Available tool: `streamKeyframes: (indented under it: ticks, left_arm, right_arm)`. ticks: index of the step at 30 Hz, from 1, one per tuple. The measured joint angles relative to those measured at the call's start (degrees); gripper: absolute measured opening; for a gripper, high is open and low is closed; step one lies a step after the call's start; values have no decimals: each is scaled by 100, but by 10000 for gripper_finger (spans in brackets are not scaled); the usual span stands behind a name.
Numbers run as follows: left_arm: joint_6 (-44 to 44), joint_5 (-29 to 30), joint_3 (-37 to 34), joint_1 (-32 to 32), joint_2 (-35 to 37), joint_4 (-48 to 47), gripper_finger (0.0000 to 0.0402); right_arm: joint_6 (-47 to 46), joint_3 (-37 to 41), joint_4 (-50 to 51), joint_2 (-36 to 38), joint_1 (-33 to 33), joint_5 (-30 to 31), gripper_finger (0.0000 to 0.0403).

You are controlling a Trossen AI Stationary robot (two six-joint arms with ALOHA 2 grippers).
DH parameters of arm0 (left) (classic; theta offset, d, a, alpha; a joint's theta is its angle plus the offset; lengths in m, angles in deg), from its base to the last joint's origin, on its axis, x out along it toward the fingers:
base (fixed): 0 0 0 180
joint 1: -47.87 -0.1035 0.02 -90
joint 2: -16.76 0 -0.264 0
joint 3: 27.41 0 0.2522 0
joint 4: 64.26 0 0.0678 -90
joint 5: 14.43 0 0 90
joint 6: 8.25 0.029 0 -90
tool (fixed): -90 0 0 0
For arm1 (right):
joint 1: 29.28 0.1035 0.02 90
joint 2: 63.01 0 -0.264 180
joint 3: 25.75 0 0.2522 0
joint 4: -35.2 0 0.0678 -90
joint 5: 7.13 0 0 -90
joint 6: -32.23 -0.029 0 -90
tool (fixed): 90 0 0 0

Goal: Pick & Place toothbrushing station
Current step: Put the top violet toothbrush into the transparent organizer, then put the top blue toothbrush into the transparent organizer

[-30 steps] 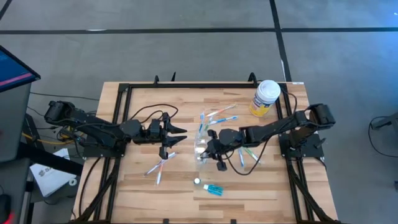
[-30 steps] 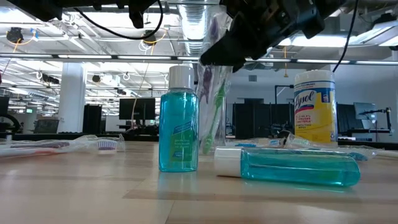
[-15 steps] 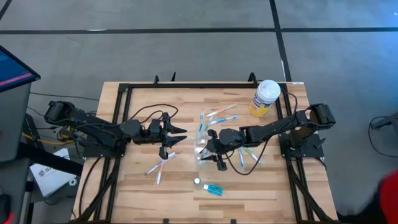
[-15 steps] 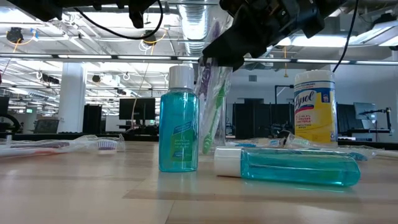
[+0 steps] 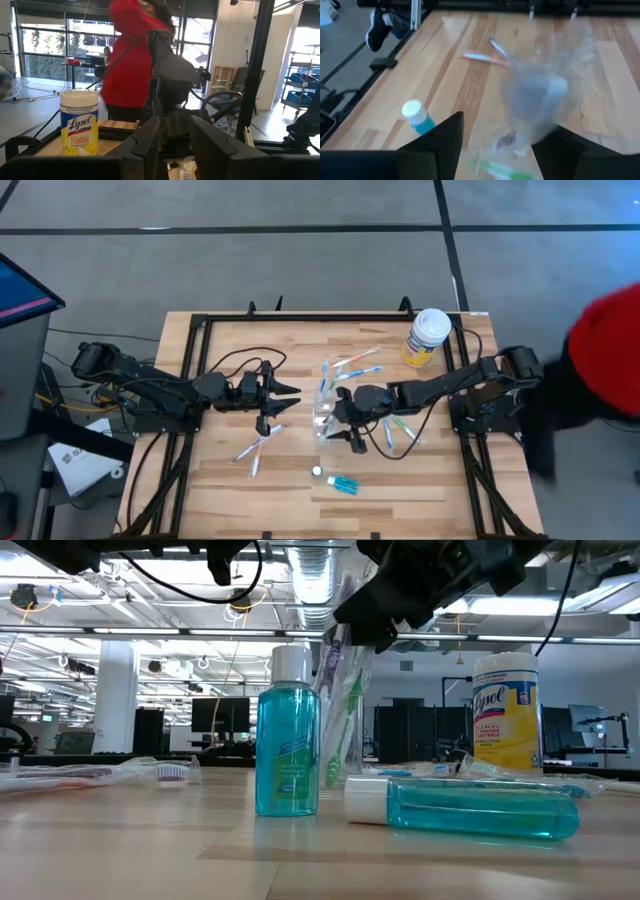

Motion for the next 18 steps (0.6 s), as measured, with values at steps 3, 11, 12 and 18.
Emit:
streamKeyframes:
  ticks: [3, 11, 12, 18]
  left_arm:
    - [0, 0, 0, 1, 0, 0, 102]
    - [0, 0, 0, 1, 0, 0, 102]
    - [0, 0, 0, 0, 0, 1, 102]
    - [0, -2, 0, 1, 0, 1, 102]
  right_arm:
    - [-128, 2, 198, 130, 0, 0, 208]
    - [-143, 4, 301, 302, -11, 7, 200]
    - [-142, 4, 299, 308, -31, 7, 198]
    - [-142, 13, 463, 494, -147, 14, 190]
